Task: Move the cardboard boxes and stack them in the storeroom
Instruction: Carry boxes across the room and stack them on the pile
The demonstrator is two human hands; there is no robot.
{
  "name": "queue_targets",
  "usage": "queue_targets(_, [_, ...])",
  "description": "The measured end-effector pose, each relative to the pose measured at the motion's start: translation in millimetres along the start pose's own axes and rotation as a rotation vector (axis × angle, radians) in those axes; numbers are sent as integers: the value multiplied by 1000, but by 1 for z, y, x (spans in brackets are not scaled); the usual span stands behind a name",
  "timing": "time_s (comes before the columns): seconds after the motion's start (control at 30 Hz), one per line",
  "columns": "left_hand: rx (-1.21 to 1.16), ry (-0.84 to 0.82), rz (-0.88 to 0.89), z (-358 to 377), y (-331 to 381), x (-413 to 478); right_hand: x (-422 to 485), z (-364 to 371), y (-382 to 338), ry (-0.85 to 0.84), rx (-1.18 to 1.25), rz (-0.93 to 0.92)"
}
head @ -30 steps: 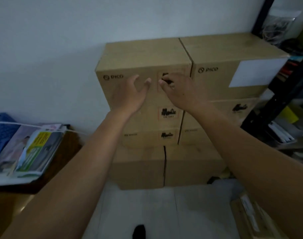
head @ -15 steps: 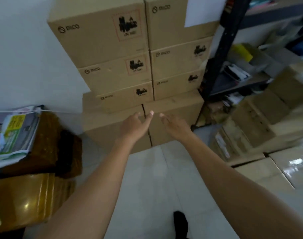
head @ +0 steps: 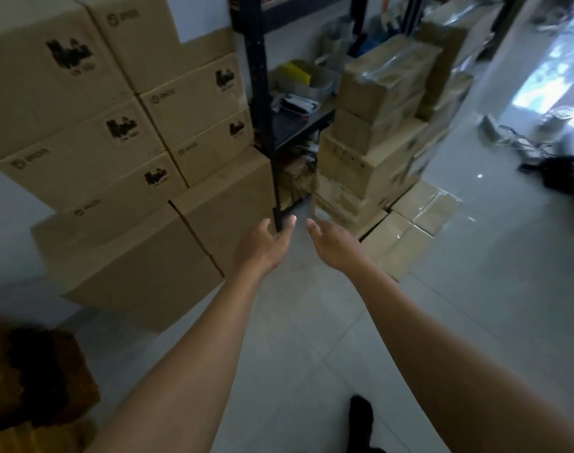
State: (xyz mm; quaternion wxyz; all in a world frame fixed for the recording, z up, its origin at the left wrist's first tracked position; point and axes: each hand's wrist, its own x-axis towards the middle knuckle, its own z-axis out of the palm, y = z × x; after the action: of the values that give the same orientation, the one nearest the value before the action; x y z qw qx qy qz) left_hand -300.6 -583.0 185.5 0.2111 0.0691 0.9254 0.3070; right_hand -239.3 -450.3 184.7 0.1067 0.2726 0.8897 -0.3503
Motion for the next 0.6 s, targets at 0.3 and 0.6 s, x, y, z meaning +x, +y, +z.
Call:
queue_targets(0.3, [-63,-99,85,75,106,-8,-2,-86,95,133,163,135])
queue_targets(0.6, [-15,-136,30,214,207,-8,23,-168,242,91,141,145])
